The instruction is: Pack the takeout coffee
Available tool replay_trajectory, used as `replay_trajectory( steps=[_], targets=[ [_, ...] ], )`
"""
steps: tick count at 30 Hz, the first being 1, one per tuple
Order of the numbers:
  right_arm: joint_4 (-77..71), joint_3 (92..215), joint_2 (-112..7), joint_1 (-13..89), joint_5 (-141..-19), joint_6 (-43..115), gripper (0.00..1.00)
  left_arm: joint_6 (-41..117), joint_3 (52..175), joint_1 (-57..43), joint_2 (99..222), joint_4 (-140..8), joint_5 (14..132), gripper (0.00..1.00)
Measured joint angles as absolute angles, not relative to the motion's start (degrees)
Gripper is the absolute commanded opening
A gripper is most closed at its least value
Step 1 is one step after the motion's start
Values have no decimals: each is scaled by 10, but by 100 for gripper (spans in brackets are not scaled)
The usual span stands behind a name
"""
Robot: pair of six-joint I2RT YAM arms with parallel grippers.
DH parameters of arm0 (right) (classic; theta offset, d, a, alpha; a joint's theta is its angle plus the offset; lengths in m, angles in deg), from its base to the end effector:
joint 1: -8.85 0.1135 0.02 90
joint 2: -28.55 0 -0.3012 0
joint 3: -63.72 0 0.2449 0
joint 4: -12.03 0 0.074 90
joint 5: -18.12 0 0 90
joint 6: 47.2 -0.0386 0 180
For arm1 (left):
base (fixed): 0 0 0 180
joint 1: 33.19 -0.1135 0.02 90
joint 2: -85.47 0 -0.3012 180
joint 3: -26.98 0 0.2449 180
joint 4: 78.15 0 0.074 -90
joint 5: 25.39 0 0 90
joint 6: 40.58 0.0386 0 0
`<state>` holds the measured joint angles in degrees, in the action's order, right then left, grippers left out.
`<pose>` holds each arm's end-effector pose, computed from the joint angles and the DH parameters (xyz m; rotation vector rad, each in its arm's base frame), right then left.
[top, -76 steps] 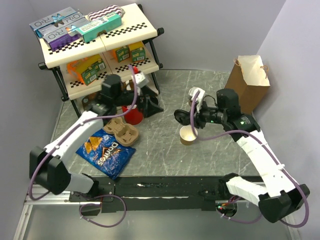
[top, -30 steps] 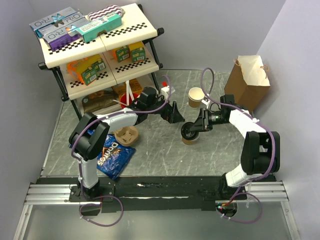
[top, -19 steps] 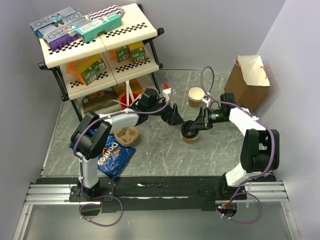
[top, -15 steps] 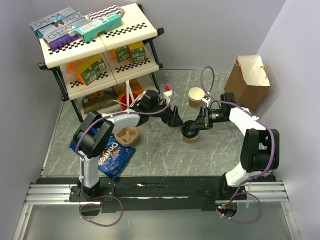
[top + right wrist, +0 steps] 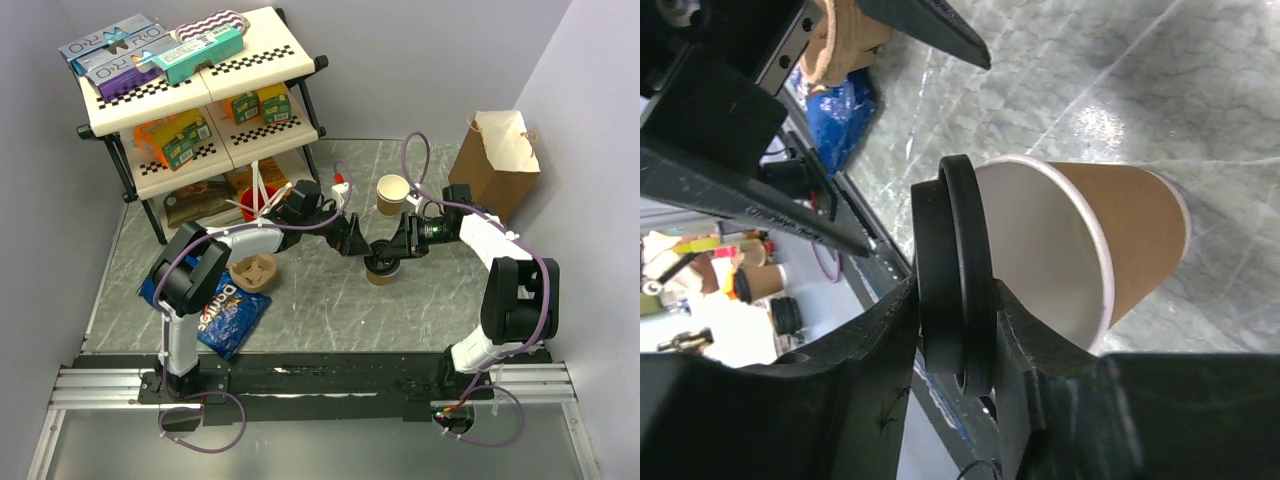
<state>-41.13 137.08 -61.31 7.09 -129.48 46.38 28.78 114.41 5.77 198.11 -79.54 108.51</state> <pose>0.2879 0.0238 0.2564 -0.2796 2.4377 1.3205 0.3336 -0.3042 0.2461 0.8702 1.9661 -1.4007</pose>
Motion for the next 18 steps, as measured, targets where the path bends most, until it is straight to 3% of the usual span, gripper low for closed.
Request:
replay_trajectory(
  steps=[18],
  targets=[
    [-417, 1384, -603, 71, -1231, 483, 59, 298, 1171, 74, 2008, -786, 1083, 96]
  ],
)
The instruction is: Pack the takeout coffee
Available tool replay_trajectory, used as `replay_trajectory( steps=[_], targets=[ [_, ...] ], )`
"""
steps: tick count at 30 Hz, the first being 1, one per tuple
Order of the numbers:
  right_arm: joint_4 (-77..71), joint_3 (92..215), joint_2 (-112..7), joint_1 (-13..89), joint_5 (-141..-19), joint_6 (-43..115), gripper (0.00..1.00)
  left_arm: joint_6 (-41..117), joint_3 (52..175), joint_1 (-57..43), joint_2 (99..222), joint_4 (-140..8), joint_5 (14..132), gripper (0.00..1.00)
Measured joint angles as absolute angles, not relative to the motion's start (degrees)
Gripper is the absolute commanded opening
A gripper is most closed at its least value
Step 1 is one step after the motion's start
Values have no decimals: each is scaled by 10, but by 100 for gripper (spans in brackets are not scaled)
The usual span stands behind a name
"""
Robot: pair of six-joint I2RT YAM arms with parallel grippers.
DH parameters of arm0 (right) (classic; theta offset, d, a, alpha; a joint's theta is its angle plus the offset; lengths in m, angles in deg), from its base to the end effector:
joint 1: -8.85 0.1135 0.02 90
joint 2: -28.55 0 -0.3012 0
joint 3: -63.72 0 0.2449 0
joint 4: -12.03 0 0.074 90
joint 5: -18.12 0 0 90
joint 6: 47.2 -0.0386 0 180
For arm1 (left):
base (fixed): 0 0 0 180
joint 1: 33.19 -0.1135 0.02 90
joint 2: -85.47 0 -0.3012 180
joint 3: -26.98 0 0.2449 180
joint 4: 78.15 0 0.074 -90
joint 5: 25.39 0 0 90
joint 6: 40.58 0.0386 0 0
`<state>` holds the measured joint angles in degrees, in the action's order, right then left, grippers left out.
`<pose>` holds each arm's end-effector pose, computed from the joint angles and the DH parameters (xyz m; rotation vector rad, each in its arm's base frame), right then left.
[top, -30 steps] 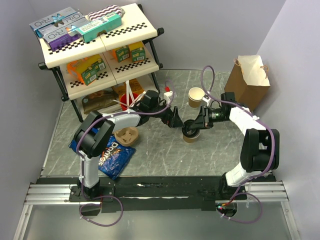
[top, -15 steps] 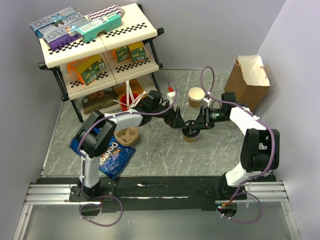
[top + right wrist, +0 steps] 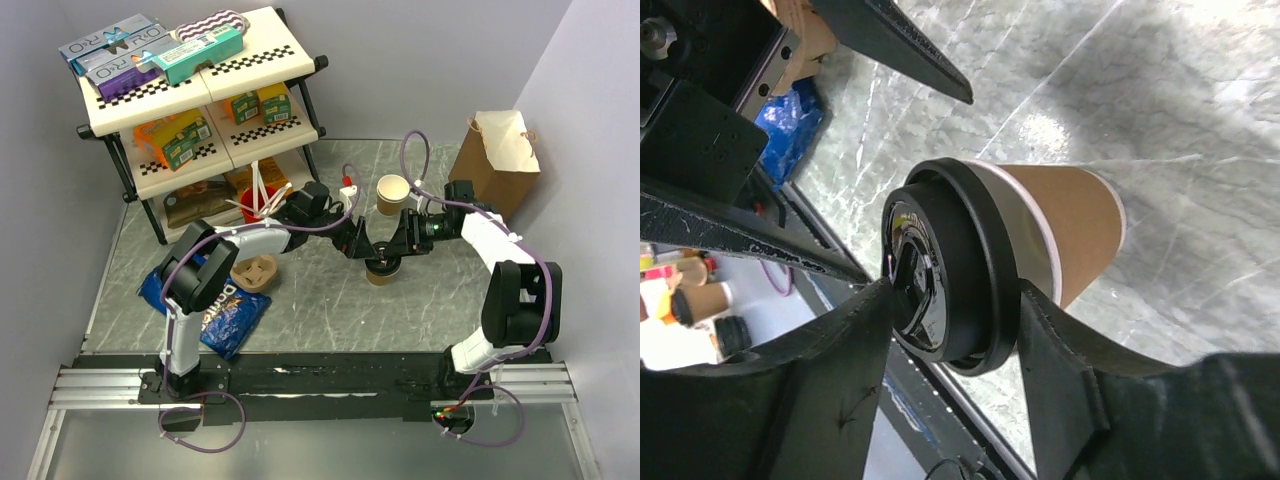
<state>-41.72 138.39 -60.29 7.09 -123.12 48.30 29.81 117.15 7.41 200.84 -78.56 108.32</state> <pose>0.2890 0.0212 0.2637 -0.3122 2.4661 1.1539 0.3343 -0.3217 0.2387 0.9128 1.9679 -1.4033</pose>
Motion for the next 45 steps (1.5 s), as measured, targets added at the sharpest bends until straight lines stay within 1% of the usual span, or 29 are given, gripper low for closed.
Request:
replay_trajectory(
  steps=[13, 28, 45],
  targets=[
    [-423, 1390, -581, 71, -1181, 493, 62, 302, 1174, 76, 2009, -785, 1083, 96],
    [-424, 1390, -578, 71, -1160, 493, 62, 302, 1174, 77, 2014, -785, 1083, 96],
    [-437, 1390, -579, 60, -1163, 499, 57, 297, 1174, 78, 2016, -785, 1083, 96]
  ],
)
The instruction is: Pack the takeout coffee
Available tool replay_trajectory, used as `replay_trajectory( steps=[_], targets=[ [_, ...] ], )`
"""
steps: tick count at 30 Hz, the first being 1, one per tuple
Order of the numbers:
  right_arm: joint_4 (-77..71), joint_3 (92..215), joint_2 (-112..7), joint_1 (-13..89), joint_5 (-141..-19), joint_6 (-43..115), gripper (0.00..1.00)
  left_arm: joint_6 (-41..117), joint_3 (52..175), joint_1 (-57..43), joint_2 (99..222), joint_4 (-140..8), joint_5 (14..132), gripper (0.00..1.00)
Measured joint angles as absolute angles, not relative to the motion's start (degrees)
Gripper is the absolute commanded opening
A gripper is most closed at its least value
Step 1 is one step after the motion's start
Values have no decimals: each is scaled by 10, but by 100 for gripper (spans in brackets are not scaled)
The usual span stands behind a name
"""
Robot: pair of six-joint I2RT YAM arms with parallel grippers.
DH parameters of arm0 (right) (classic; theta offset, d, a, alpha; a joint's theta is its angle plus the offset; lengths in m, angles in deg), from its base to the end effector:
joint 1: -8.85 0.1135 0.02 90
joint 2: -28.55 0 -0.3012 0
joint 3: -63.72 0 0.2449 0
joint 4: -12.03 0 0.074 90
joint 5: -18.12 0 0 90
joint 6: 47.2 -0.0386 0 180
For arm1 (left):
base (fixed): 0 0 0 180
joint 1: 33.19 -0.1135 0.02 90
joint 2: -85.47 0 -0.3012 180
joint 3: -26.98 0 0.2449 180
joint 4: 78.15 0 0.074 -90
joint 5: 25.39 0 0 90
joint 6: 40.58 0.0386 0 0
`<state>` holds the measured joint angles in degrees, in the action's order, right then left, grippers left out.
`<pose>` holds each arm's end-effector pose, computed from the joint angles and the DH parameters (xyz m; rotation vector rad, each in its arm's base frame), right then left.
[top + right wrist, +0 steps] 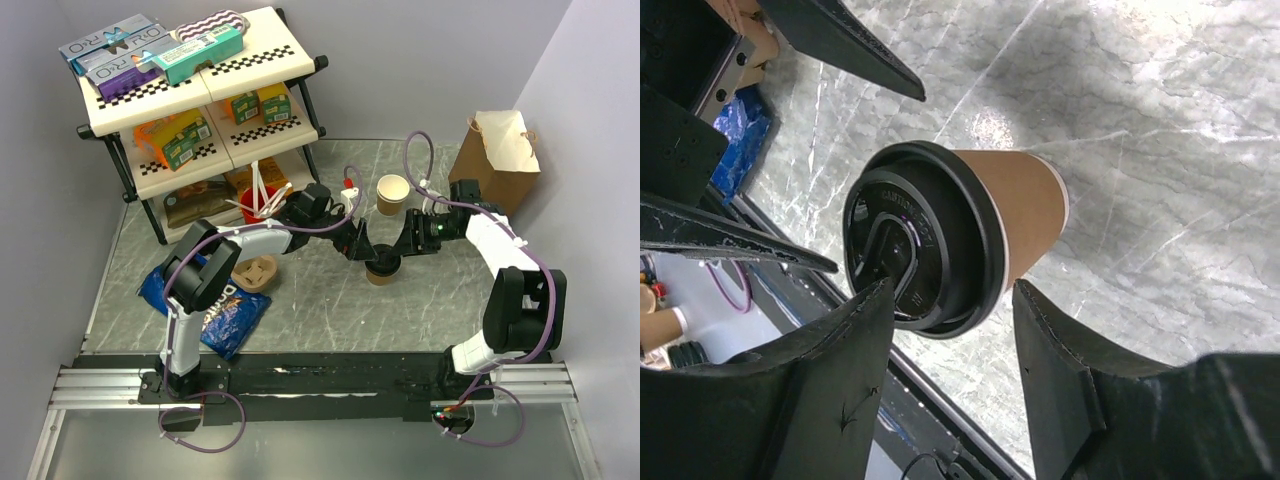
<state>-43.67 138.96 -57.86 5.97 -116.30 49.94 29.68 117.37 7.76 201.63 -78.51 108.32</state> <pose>0.2823 0.0128 0.2733 -0.3031 2.5027 0.9769 0.3340 -0.3252 0.2336 0.9164 1.9806 -1.4077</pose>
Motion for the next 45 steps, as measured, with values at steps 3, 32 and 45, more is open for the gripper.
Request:
replay_trajectory(
  steps=[3, 32, 45],
  targets=[
    [-438, 1390, -581, 55, -1164, 502, 55, 292, 1174, 78, 2018, -787, 1083, 96],
    [-445, 1372, -663, 10, -1271, 498, 41, 223, 1175, 71, 2055, -818, 1088, 96],
    [-473, 1388, -707, 5, -1308, 481, 40, 95, 1187, 43, 2102, -877, 1105, 90]
  ],
)
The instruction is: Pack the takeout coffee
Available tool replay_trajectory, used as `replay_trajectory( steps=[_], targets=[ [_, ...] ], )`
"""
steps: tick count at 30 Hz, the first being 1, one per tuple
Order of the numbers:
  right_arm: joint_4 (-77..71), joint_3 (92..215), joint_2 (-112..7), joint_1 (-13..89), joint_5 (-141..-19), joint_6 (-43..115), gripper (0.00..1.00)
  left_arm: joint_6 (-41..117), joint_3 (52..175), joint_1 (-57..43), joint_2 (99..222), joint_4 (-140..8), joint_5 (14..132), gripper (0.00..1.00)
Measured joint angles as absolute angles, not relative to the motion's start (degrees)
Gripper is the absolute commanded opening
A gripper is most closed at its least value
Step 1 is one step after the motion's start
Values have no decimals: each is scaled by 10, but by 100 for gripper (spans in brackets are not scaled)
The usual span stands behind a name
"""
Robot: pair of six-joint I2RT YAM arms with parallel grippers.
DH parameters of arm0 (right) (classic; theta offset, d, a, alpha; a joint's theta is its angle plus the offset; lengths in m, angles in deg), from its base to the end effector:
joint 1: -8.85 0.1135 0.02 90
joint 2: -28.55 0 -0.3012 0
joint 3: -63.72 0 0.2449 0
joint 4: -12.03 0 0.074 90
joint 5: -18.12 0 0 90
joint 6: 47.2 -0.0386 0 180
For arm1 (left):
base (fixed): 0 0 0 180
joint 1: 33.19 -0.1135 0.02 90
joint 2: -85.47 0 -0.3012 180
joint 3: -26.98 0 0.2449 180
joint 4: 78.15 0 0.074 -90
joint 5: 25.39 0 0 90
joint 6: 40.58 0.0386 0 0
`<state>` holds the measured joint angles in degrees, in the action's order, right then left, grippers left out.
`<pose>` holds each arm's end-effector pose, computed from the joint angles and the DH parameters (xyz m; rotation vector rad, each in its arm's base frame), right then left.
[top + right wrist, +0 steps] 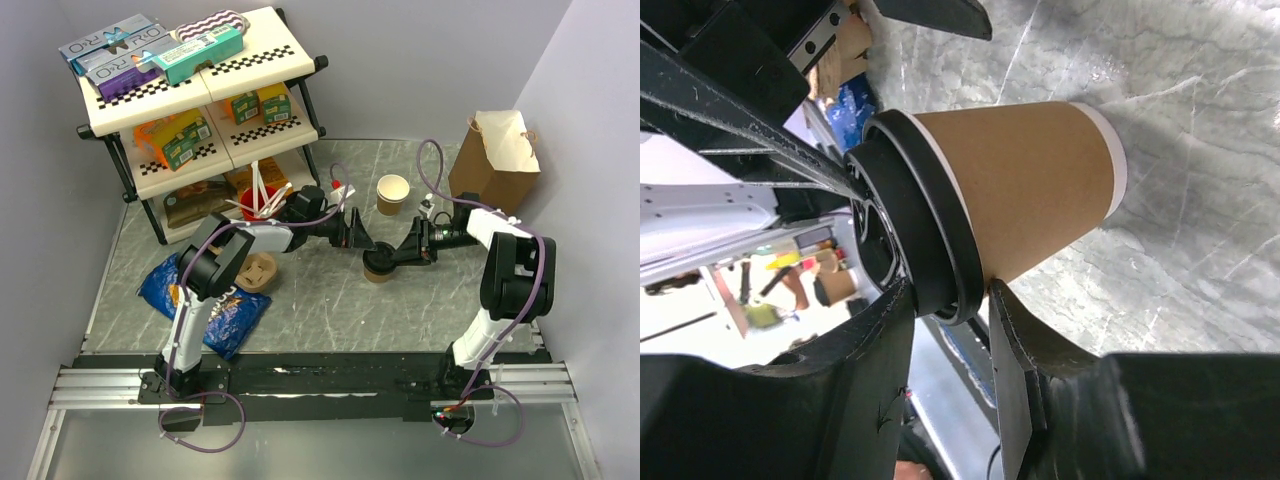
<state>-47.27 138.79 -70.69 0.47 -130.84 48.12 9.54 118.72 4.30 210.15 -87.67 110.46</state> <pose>0.3041 -0.0114 0.2172 -0.0142 2.5588 1.4181 0.3715 -0.3199 0.1879 0.5553 2.1745 -1.6014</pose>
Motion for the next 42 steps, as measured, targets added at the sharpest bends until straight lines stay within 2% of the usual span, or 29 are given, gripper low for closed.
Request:
replay_trajectory(
  steps=[13, 20, 23, 25, 28, 32, 36, 42],
  targets=[
    [-482, 1396, -733, 5, -1332, 450, 37, 24, 1192, 41, 2114, -889, 1078, 83],
    [-474, 1394, -751, 3, -1353, 417, 38, -12, 1200, 41, 2125, -896, 1063, 82],
    [-475, 1394, -759, 2, -1368, 415, 42, -13, 1200, 41, 2127, -910, 1063, 88],
    [-474, 1394, -757, 2, -1366, 419, 54, -6, 1200, 41, 2127, -916, 1063, 95],
    [-457, 1391, -749, 2, -1349, 431, 62, 9, 1195, 41, 2127, -925, 1061, 98],
    [-414, 1359, -701, 0, -1324, 435, 63, 24, 1189, 40, 2124, -939, 1059, 99],
    [-372, 1342, -658, -5, -1323, 425, 60, 35, 1184, 35, 2120, -951, 1063, 100],
    [-324, 1337, -651, -14, -1323, 396, 57, 37, 1177, 23, 2118, -962, 1083, 99]
  ],
)
